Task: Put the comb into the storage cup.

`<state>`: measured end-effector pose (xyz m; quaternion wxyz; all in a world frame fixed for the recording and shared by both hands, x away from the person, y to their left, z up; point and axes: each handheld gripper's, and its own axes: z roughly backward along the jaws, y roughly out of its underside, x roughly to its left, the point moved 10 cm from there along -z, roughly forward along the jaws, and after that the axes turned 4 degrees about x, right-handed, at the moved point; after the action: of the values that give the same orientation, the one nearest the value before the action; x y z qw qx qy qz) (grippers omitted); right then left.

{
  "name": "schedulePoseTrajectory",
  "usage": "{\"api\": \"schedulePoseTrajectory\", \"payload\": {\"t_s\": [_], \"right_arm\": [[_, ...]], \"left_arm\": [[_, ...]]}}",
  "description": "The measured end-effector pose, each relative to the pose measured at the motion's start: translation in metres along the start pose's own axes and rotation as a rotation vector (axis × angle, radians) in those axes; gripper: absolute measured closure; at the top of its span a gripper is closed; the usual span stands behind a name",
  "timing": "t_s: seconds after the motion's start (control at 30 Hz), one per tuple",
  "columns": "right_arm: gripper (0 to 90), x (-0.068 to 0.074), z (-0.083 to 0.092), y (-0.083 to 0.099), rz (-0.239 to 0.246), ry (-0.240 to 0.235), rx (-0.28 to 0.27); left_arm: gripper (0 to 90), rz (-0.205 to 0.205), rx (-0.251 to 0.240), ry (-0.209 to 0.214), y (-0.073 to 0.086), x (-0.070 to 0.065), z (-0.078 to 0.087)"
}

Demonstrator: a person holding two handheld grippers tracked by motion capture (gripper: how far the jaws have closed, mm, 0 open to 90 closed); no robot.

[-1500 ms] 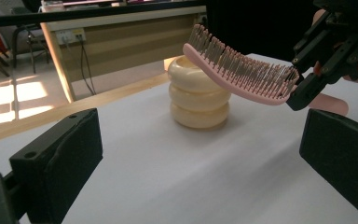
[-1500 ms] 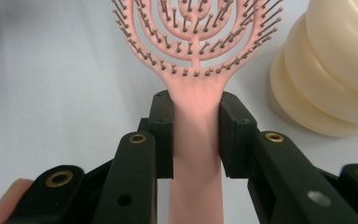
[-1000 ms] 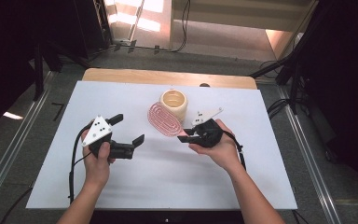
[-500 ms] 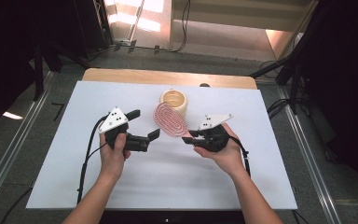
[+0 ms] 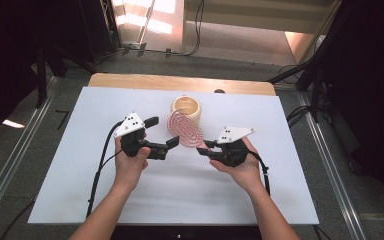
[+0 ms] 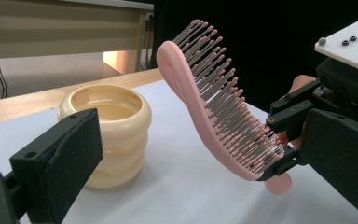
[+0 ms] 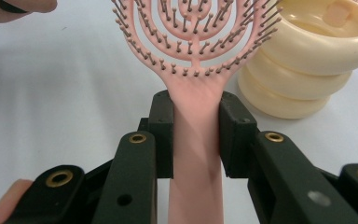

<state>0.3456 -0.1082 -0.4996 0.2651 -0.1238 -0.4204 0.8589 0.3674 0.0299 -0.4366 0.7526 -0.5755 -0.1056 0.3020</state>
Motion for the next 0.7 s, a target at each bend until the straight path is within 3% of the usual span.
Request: {"api": "schedulePoseTrajectory", "payload": {"t_s": [0.2,0.43,0.7], "right_arm": [[68.0,0.001,-0.001,0.002,-0.003,0.014,-0.017],[68.0,0.002,-0.004,0.004,0.000,0.035,-0.037],[68.0,0.005,-0.007,0.005,0.015,0.043,-0.032]], "left_arm": [[0.0,0.012,0.005,0.013,-0.002,-0.003,-0.003],[14.3,0.091,0.042,0.008,-0.001,-0.007,-0.011],[19.4,0.117,0.069,0.016,0.001,-0.009,-0.015]]}}
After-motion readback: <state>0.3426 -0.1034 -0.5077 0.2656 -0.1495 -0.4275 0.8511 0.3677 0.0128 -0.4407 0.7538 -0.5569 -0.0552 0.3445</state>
